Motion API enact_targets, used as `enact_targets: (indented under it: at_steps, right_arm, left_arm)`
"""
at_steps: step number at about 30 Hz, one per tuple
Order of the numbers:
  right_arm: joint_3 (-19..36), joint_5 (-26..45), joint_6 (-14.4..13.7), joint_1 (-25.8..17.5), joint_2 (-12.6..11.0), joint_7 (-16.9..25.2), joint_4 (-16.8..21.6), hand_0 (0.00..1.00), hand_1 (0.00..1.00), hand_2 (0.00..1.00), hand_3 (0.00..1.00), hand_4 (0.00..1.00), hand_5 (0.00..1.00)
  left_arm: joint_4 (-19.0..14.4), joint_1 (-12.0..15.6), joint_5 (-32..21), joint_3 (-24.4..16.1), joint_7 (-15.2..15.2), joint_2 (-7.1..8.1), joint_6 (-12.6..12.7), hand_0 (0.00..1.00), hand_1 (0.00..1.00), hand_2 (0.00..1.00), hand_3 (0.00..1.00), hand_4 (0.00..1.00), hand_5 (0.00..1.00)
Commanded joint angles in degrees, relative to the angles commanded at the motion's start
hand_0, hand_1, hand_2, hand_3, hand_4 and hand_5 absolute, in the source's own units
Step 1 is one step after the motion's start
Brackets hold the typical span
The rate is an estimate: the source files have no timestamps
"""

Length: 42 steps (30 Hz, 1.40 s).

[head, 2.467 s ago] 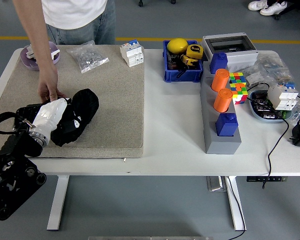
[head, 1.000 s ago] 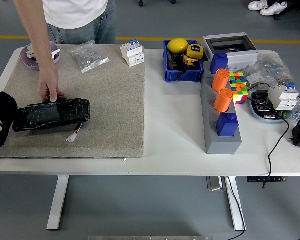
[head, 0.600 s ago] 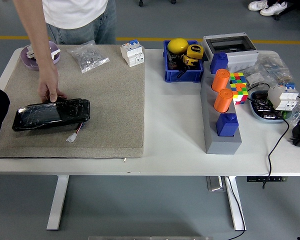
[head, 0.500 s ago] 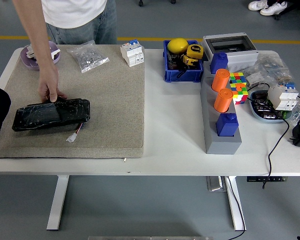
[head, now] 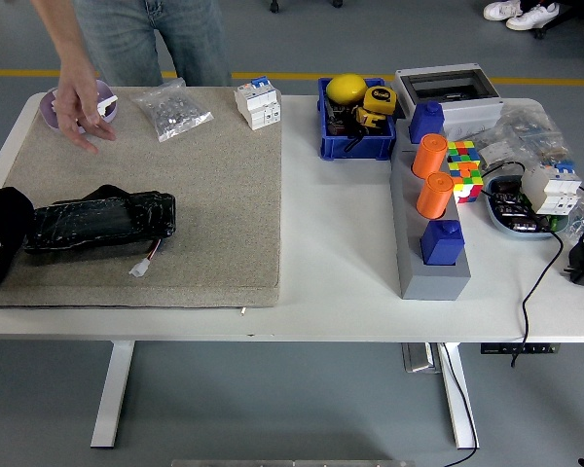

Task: Pick the rag up,wipe the panel,place it on the desk

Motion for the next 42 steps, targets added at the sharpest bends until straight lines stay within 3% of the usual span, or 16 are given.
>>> enact_targets:
  at_steps: [5,6,10,11,17,18,23,24,35,42]
  right_arm:
    - [-0.05,-0.01,-0.13,0.03,-0.07,0.09,0.03,0.732,0.537,0.716,0.749,0.998,0.617]
    - [-0.06,-0.01,-0.14,0.02,-0.08,0.1,0.03,0.733,0.532,0.715,0.749,0.998,0.617]
    - [-0.11,-0.05,-0.18,-0.07,-0.14,0.12,0.01,0.733,0.532,0.715,0.749,0.998,0.617]
    - [-0.15,-0.05,-0.18,-0.08,-0.15,0.13,0.02,0.732,0.528,0.715,0.749,0.998,0.616]
    - [-0.42,-0.02,-0.23,-0.09,-0.19,0.17,0.0,0.732,0.528,0.715,0.749,0.998,0.616]
    - [-0.45,0.0,-0.27,-0.12,-0.19,0.2,0.01,0.732,0.525,0.715,0.75,0.998,0.611]
    - [-0.6,0.0,-0.29,-0.13,-0.16,0.19,-0.02,0.732,0.525,0.715,0.75,0.998,0.611]
    - [-0.61,0.0,-0.3,-0.12,-0.16,0.2,-0.02,0.732,0.525,0.715,0.745,0.998,0.608]
    - [-0.74,0.03,-0.28,-0.07,-0.21,0.2,0.01,0.733,0.524,0.715,0.745,0.998,0.606]
    - [-0.71,0.0,-0.25,-0.05,-0.15,0.2,0.04,0.733,0.52,0.713,0.739,0.998,0.603]
  left_arm:
    - [0.35,-0.11,0.82,0.28,0.91,0.14,-2.01,0.358,0.604,0.578,0.468,0.024,0.002]
    - [0.37,-0.11,0.92,0.31,1.03,0.17,-2.18,0.406,0.787,0.663,0.498,0.132,0.002]
    - [0.38,-0.13,1.39,0.46,1.13,0.33,-2.98,0.406,0.787,0.663,0.498,0.132,0.002]
    - [0.31,-0.12,1.53,0.41,1.13,0.34,-3.18,0.44,0.841,0.781,0.529,0.297,0.002]
    - [-0.72,-0.1,2.54,-0.05,0.94,0.45,-4.08,0.44,0.841,0.781,0.529,0.297,0.002]
    - [-1.01,-0.08,2.58,-0.35,0.85,0.5,-4.16,0.454,0.849,0.8,0.555,0.432,0.002]
    - [-2.11,0.13,2.33,-1.1,0.47,0.85,-4.28,0.454,0.849,0.8,0.555,0.432,0.002]
    - [-2.31,0.2,2.16,-1.3,0.34,0.9,-4.2,0.465,0.847,0.802,0.576,0.551,0.002]
    - [-3.48,0.44,0.9,-2.77,-0.92,1.5,-3.91,0.46,0.83,0.792,0.583,0.582,0.002]
    - [-2.1,0.24,1.71,-1.93,-0.31,1.52,-4.41,0.445,0.823,0.788,0.585,0.524,0.006]
